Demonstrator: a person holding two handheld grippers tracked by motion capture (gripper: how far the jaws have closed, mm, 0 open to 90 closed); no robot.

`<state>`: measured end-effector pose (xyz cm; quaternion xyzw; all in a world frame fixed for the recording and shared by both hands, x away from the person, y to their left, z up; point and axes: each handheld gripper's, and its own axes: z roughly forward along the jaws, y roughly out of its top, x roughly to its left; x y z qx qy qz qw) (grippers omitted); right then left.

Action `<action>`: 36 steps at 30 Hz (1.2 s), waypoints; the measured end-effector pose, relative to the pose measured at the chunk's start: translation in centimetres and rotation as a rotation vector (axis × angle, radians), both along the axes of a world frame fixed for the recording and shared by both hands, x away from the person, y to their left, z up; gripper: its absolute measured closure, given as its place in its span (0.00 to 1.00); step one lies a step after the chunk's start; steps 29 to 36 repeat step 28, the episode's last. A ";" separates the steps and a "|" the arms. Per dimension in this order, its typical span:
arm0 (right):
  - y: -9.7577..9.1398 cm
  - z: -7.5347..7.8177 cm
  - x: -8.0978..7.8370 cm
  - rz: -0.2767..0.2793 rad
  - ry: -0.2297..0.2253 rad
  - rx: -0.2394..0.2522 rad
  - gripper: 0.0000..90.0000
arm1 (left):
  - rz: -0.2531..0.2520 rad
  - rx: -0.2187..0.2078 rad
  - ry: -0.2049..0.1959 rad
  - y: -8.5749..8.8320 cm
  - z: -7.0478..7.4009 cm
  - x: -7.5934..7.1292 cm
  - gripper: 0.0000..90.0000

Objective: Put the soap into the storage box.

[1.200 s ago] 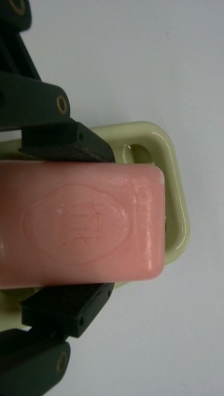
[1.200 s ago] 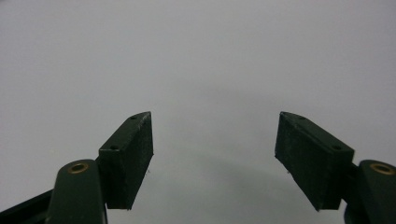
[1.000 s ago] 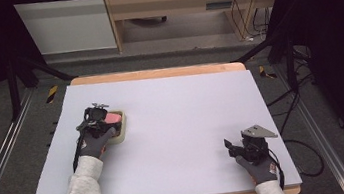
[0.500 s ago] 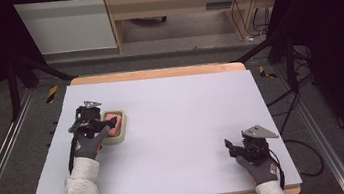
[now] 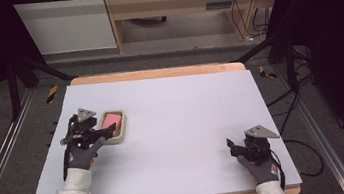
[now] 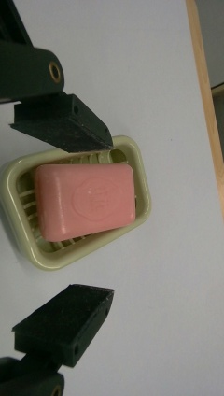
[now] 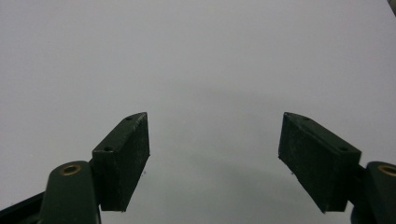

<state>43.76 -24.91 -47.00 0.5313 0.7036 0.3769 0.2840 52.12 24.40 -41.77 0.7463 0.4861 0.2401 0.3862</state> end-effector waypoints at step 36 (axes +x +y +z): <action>-1.3 -0.1 -0.3 -0.033 -0.006 0.032 0.24 | 0.055 -0.014 0.025 4.8 -3.7 -6.9 0.20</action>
